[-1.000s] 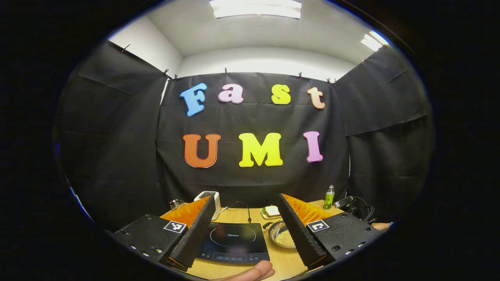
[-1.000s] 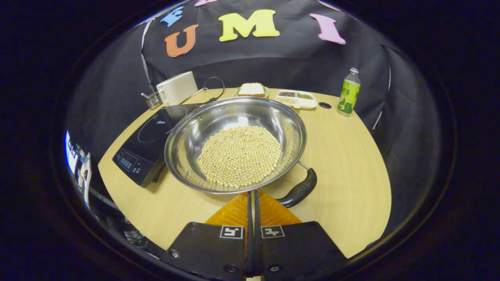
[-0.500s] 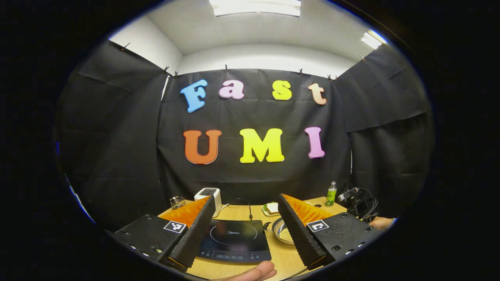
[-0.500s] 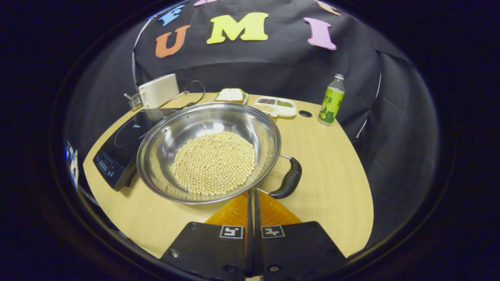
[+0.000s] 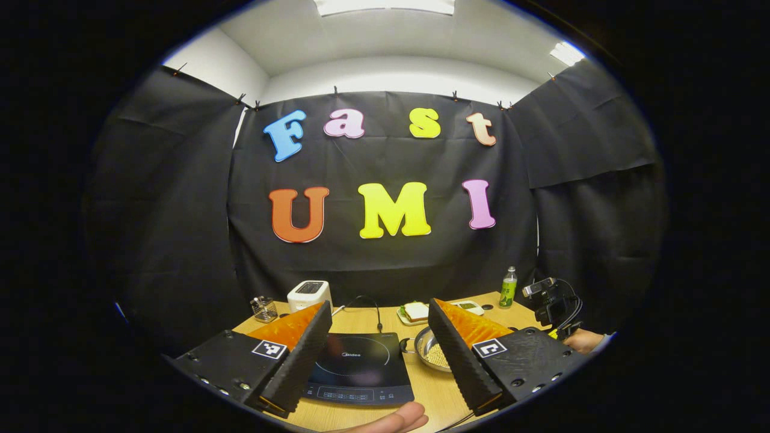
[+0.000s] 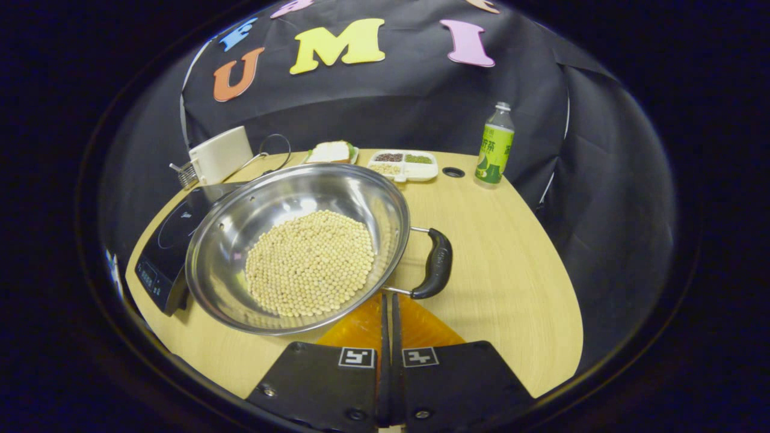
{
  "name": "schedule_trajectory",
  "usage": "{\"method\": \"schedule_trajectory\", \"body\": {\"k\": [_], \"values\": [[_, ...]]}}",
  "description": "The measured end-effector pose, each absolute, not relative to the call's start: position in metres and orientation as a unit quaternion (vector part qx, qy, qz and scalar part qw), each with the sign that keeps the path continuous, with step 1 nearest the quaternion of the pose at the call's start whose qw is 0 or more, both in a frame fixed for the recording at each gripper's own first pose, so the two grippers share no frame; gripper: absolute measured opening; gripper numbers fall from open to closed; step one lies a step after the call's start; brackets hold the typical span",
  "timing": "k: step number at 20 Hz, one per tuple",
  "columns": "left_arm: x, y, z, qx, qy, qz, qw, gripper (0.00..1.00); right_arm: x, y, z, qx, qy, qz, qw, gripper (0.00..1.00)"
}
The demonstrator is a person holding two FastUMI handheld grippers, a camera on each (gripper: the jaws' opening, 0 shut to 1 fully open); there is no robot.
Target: First push the handle of the pot to place it horizontally, then grasp the pot with both hands and set it on the induction cooktop.
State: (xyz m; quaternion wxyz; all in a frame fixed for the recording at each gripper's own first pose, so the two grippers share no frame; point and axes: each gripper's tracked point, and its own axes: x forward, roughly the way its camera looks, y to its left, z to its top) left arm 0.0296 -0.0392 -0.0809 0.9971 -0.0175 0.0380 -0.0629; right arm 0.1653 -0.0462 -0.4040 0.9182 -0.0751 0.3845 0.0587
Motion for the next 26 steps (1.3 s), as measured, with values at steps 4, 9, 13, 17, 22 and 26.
{"method": "schedule_trajectory", "body": {"k": [4,9,13,17,22,26], "values": [[0.056,-0.051,-0.096,-0.024,0.061,-0.071,0.995,0.96,0.185,-0.053,-0.404,-0.072,0.379,0.055,0.921,0.01],[0.090,-0.072,-0.119,-0.037,0.092,-0.088,0.991,0.96,0.204,-0.062,-0.397,-0.062,0.374,0.050,0.924,0.04],[0.115,-0.083,-0.142,-0.038,0.117,-0.089,0.988,0.96,0.211,-0.066,-0.361,-0.072,0.324,0.050,0.942,0.04],[0.134,-0.093,-0.163,-0.042,0.135,-0.087,0.986,0.96,0.208,-0.065,-0.326,-0.083,0.277,0.048,0.956,0.29],[0.157,-0.105,-0.189,-0.061,0.163,-0.078,0.982,0.96,0.203,-0.068,-0.303,-0.087,0.260,0.039,0.961,0.87],[0.170,-0.110,-0.231,-0.057,0.211,-0.070,0.973,0.95,0.205,-0.069,-0.301,-0.078,0.270,0.041,0.959,0.87]]}}
